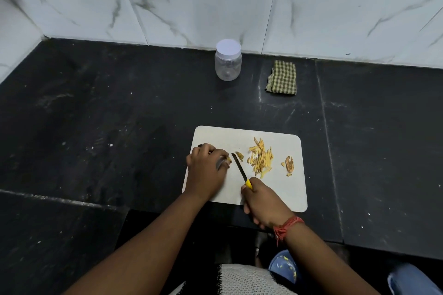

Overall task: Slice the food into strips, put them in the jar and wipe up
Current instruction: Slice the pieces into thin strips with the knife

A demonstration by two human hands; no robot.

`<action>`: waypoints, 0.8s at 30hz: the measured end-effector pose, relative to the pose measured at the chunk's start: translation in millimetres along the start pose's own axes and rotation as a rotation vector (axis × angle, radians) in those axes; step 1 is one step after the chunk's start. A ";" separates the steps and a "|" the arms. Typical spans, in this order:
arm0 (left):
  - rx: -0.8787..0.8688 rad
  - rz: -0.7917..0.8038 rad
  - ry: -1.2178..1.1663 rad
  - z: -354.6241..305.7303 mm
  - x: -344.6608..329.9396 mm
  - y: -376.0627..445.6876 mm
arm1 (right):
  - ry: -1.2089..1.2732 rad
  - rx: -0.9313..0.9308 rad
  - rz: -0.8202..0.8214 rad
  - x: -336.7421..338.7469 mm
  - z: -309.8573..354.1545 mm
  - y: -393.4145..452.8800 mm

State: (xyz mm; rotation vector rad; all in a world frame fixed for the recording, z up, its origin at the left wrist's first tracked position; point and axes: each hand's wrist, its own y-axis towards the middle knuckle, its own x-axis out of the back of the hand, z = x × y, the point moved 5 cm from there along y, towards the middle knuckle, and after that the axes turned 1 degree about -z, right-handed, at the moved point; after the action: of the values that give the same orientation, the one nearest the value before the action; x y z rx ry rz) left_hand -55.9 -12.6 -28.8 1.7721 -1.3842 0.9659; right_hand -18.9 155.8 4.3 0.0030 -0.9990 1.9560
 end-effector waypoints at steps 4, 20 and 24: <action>0.029 0.001 -0.035 0.2 0.0 1.0 | -0.055 0.031 -0.024 -3.1 3.2 2.3; 0.042 -0.044 -0.030 3.5 -4.3 2.1 | -0.370 0.104 -0.028 -13.7 12.0 13.1; 0.037 -0.055 -0.006 3.4 -6.0 2.9 | -0.508 0.126 -0.017 -17.2 17.1 19.4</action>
State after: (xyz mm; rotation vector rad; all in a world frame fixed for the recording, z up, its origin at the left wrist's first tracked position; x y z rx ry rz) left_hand -59.2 -13.3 -35.4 1.8321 -1.3226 0.9638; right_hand -29.1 127.4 -3.0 0.6023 -1.1843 2.0439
